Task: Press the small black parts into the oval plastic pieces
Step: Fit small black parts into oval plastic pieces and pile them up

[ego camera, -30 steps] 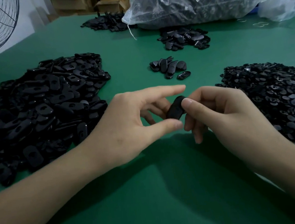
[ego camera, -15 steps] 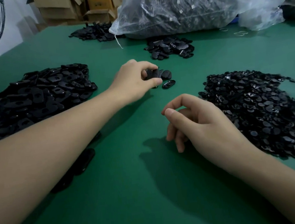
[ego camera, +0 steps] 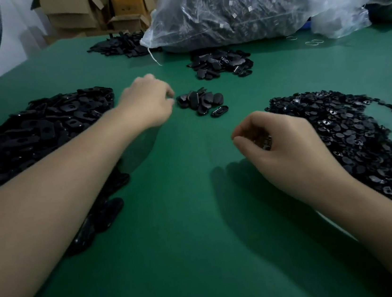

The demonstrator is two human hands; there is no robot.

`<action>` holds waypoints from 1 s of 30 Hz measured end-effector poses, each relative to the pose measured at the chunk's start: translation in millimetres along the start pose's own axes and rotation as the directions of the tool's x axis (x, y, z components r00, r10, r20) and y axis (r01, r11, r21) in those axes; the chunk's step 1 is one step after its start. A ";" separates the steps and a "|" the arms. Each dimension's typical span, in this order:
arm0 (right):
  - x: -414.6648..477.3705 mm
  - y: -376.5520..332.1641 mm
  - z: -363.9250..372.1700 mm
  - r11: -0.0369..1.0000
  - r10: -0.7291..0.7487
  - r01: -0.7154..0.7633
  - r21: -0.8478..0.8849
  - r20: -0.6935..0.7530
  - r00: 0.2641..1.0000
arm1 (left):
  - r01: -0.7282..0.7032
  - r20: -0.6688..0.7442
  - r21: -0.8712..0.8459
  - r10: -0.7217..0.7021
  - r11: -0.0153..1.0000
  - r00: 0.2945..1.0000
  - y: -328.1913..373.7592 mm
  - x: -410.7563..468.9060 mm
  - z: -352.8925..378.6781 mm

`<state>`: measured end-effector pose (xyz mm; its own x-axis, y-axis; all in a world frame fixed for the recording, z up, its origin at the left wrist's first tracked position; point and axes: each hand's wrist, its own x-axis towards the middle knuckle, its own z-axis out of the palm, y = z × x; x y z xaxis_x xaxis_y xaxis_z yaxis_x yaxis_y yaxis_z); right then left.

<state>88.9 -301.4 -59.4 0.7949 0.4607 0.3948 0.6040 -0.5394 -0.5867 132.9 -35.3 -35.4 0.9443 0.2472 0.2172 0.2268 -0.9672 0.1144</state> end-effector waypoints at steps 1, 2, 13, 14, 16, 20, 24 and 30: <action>1.9 2.2 -2.3 0.997 -0.012 0.012 -0.071 -0.001 1.000 | 0.024 0.010 0.126 -0.026 0.992 1.000 -11.3 -3.1 -5.8; 3.8 4.2 -4.1 0.989 -0.025 0.025 -0.146 0.000 1.000 | 0.050 0.011 0.241 -0.055 0.969 0.998 -22.1 -6.0 -10.9; 12.4 16.4 -17.6 0.830 0.108 -0.074 -0.553 0.030 0.994 | 0.057 -0.012 0.388 -0.057 0.920 0.998 -63.5 -33.0 -7.3; 11.9 16.1 -16.4 0.828 0.112 -0.067 -0.557 0.047 0.993 | 0.046 -0.016 0.336 -0.043 0.941 0.999 -64.5 -33.1 -8.6; 11.2 16.1 -15.5 0.827 0.108 -0.057 -0.559 0.058 0.993 | 0.035 -0.010 0.237 -0.033 0.971 0.999 -66.0 -33.3 -11.0; 11.1 14.7 -17.9 0.834 0.087 -0.043 -0.550 0.055 0.995 | 0.076 -0.063 0.260 -0.061 0.963 0.996 -69.2 -33.7 -11.1; 9.6 11.8 -20.4 0.830 0.063 -0.005 -0.558 0.084 0.994 | 0.124 -0.071 0.261 -0.109 0.957 0.991 -72.5 -34.8 -10.5; 9.4 7.2 -20.3 0.844 0.052 0.010 -0.537 0.101 0.994 | 0.092 -0.102 0.163 -0.076 0.982 0.992 -67.8 -39.4 -14.1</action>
<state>101.9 -315.3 -45.6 0.8153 0.5008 0.2906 0.5487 -0.8285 -0.1117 77.0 21.4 -38.0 0.8952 0.3246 0.3055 0.3484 -0.9370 -0.0253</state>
